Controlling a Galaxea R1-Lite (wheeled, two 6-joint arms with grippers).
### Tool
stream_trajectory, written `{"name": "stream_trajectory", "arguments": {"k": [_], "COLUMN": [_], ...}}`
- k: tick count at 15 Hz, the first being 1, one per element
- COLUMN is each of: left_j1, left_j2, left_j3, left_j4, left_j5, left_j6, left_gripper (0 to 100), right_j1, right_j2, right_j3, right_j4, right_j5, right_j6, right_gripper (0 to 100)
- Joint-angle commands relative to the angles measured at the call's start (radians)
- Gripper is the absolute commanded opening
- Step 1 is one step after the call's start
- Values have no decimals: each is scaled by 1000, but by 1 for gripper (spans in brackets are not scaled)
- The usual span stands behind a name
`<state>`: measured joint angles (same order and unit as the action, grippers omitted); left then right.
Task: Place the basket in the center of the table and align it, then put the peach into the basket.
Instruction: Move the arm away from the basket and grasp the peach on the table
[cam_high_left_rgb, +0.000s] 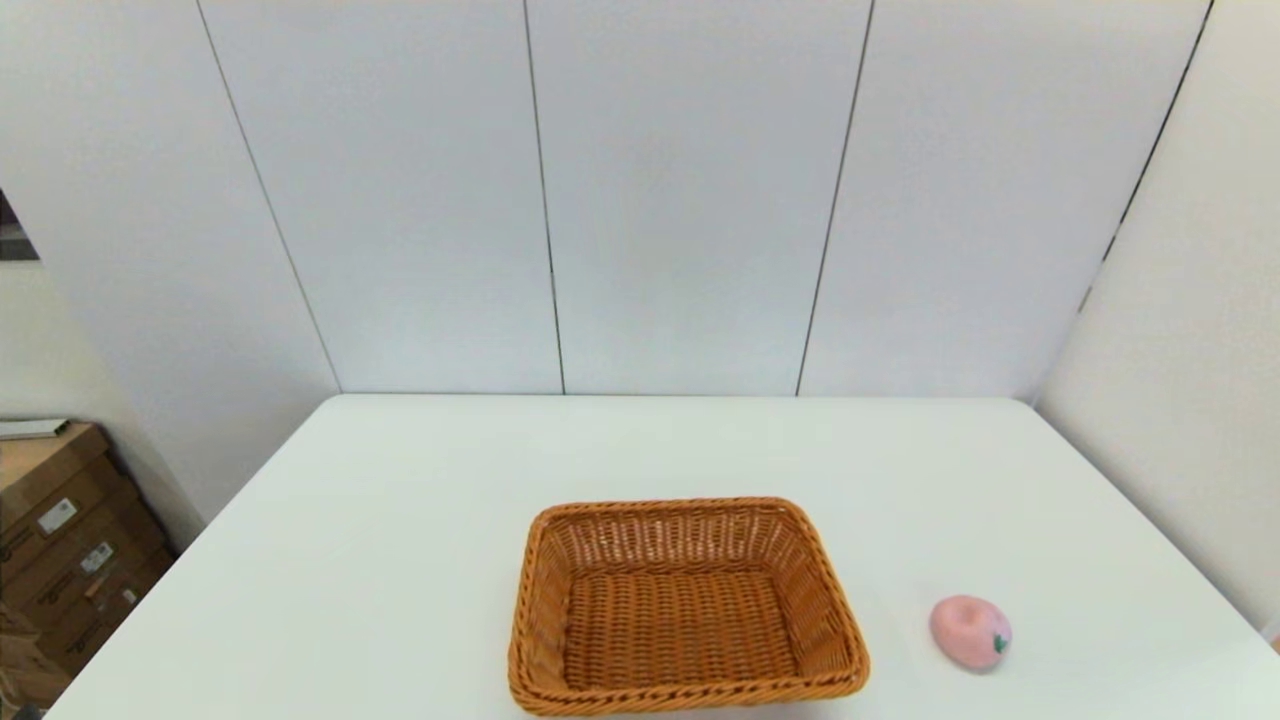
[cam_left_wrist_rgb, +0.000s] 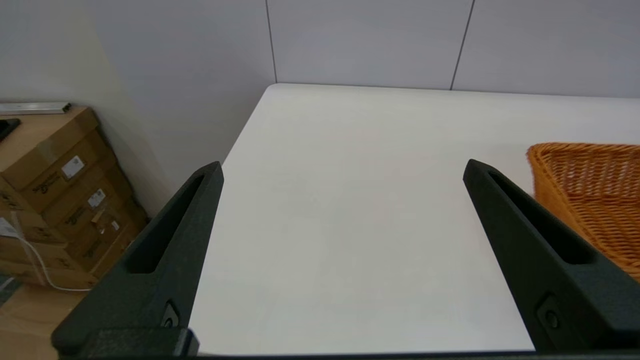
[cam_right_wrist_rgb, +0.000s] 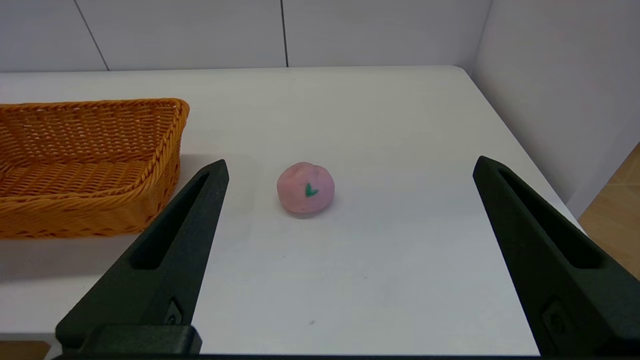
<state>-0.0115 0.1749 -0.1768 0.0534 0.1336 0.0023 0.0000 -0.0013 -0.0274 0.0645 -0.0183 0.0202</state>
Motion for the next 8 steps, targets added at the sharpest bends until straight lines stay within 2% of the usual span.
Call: {"name": "stream_trajectory", "arguments": {"k": [1, 5, 7, 8], "left_j1": [10, 10, 10, 10], "left_j2": [-176, -176, -176, -176], "left_j3": [137, 177, 177, 177], "left_j4": [-21, -52, -53, -53], "left_j5": [-85, -103, -101, -101], "left_j6": [-4, -24, -35, -35], "left_gripper": [100, 100, 100, 100], "right_j1": [0, 0, 0, -3], "right_j2": [0, 0, 121, 308], "right_j3": [1, -25, -193, -316], "right_j4": [0, 5, 64, 112], "right_j5": [0, 12, 29, 21], "right_j6": [0, -16, -5, 0], "right_gripper": [100, 100, 100, 100]}}
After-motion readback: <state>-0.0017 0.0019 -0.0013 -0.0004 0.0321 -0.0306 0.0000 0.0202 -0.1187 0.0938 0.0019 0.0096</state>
